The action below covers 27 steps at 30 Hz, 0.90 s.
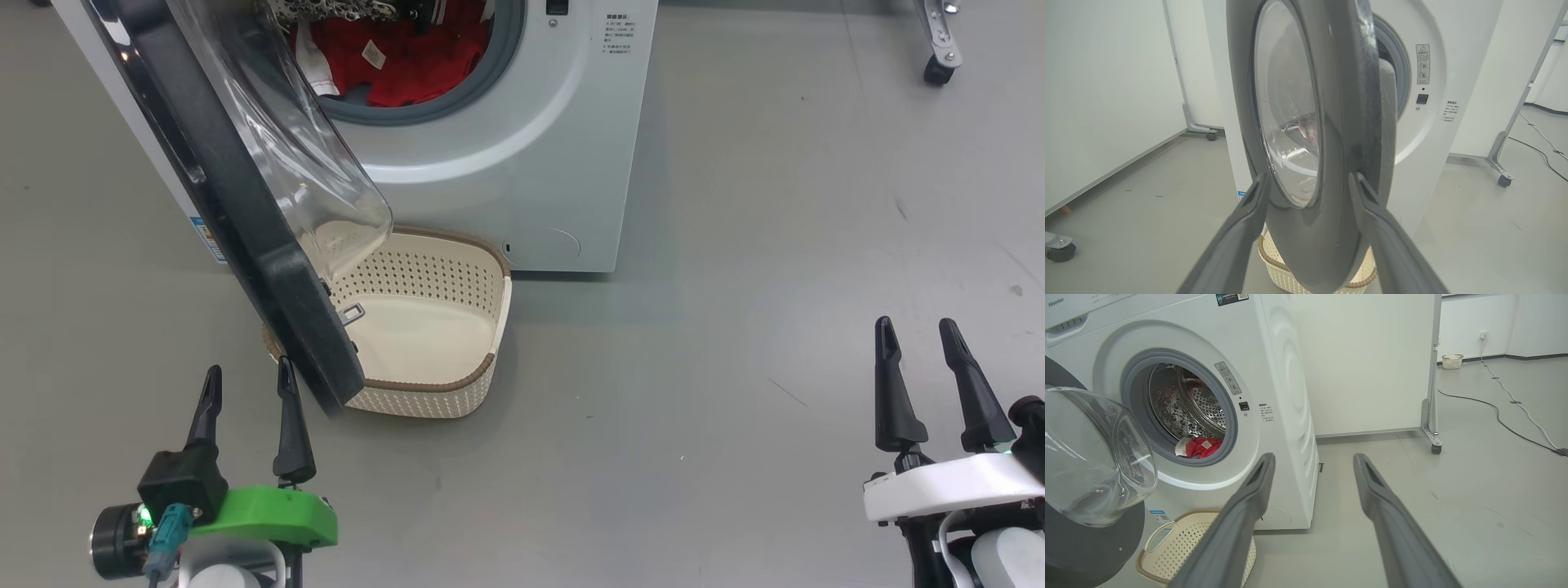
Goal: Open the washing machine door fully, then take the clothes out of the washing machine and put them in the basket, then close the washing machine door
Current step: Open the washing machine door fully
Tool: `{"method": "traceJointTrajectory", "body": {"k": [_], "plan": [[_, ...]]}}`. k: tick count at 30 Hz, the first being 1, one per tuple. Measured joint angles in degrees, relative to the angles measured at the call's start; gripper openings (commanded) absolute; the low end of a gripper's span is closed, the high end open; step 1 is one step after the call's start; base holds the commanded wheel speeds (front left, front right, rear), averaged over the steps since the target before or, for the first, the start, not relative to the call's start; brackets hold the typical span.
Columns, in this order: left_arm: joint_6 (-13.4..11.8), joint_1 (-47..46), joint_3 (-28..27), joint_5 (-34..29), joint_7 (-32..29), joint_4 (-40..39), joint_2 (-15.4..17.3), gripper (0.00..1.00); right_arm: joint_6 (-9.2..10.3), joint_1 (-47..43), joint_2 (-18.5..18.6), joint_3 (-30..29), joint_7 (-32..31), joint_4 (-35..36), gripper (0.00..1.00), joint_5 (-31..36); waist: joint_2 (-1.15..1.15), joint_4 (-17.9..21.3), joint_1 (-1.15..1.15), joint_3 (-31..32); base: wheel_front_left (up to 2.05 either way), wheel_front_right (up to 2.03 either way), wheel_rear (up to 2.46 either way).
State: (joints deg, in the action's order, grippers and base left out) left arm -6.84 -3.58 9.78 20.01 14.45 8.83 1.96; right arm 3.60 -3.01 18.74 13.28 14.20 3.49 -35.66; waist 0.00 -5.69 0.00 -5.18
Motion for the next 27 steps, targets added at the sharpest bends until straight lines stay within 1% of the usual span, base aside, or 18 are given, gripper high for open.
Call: {"method": "traceJointTrajectory", "body": {"k": [4, 6, 17, 18, 19, 20, 21, 27], "plan": [[0.0, 0.0, 0.0, 0.0, 0.0, 0.0, 0.0, 1.0, -0.03, -0.1, -0.3, -0.2, 0.0, 0.0, 1.0, 0.0, 0.0, 0.0, 0.0, 0.1, 0.0, 0.0, 0.0], [0.0, 0.0, 0.0, 0.0, 0.0, 0.0, 0.0, 1.0, -0.52, -0.2, -0.3, -0.3, 0.0, 0.0, 1.0, 0.2, 0.0, 0.0, 0.0, 0.1, 0.0, 0.0, 0.0], [0.0, 0.0, 0.2, 0.0, 0.0, 0.0, 0.0, 1.0, -1.02, -1.0, -0.8, -0.8, 0.0, 0.0, 1.0, 0.6, 0.0, -0.2, 0.0, 0.1, 0.0, 0.0, 0.0], [0.0, 0.0, 0.2, 0.0, 0.0, 0.1, 0.0, 0.96, -1.1, -1.0, -0.8, -0.9, 0.0, -0.1, 1.0, 0.7, 0.0, -0.2, 0.0, 0.1, 0.0, 0.0, 0.0], [0.0, 0.0, 0.3, 0.0, 0.0, 0.1, 0.0, 0.52, -1.16, -1.0, -0.8, -1.0, 0.0, -0.1, 1.0, 0.9, 0.0, -0.2, 0.0, 0.1, 0.0, 0.0, 0.0], [0.0, 0.0, 0.4, 0.0, 0.0, 0.1, 0.0, 0.44, -1.18, -1.0, -0.9, -1.0, 0.0, -0.1, 1.0, 0.9, 0.0, -0.3, 0.0, 0.1, 0.0, 0.0, 0.0], [0.0, 0.0, 0.6, 0.0, 0.0, 0.2, 0.0, 0.0, -1.18, -1.0, -1.0, -1.1, 0.0, -0.1, 1.0, 1.0, 0.0, -0.3, 0.0, 0.1, 0.0, 0.0, 0.0], [0.0, 0.0, 1.4, 0.0, 0.0, 0.5, 0.0, 0.0, -1.53, -1.0, -1.2, -1.4, 0.0, -0.2, 1.0, 1.0, 0.0, -0.4, 0.0, 0.1, 0.0, 0.0, 0.0]]}}
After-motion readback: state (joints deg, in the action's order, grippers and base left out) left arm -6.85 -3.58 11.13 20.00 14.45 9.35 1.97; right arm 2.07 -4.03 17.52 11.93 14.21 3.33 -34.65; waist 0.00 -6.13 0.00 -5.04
